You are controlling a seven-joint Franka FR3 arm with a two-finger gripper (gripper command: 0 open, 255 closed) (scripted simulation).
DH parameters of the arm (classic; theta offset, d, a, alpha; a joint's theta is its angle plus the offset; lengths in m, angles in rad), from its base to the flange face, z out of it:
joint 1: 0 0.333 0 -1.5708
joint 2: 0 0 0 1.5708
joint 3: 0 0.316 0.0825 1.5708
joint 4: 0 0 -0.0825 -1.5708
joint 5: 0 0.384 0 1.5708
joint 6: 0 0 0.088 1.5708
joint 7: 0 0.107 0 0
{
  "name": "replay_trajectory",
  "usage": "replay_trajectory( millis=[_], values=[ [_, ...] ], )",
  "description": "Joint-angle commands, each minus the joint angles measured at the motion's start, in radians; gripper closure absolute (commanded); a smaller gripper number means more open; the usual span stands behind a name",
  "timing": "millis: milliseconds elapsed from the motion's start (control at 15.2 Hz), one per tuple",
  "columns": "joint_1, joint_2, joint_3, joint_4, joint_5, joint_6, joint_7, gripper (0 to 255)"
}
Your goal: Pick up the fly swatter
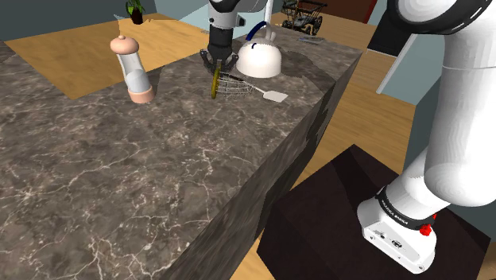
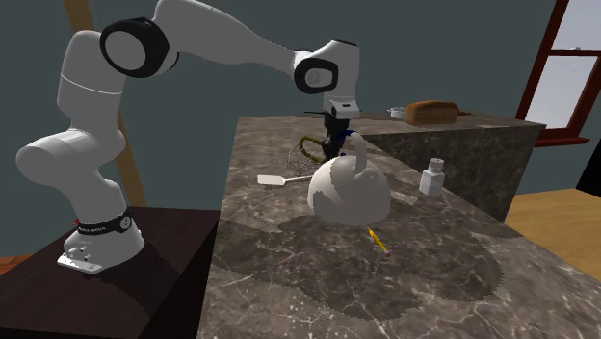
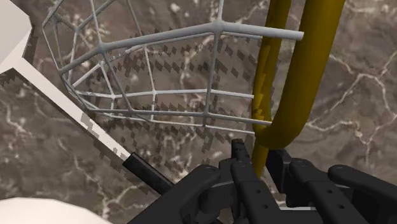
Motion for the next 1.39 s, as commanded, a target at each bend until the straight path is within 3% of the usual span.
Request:
replay_trajectory(
  millis=[0, 396, 1320],
  values=[
    [0.000, 0.000, 0.000, -0.001, 0.000, 0.000, 0.000, 255],
    [0.000, 0.000, 0.000, -0.003, 0.000, 0.003, 0.000, 255],
    [0.004, -0.014, 0.002, 0.163, -0.002, -0.176, 0.020, 255]
  ],
)
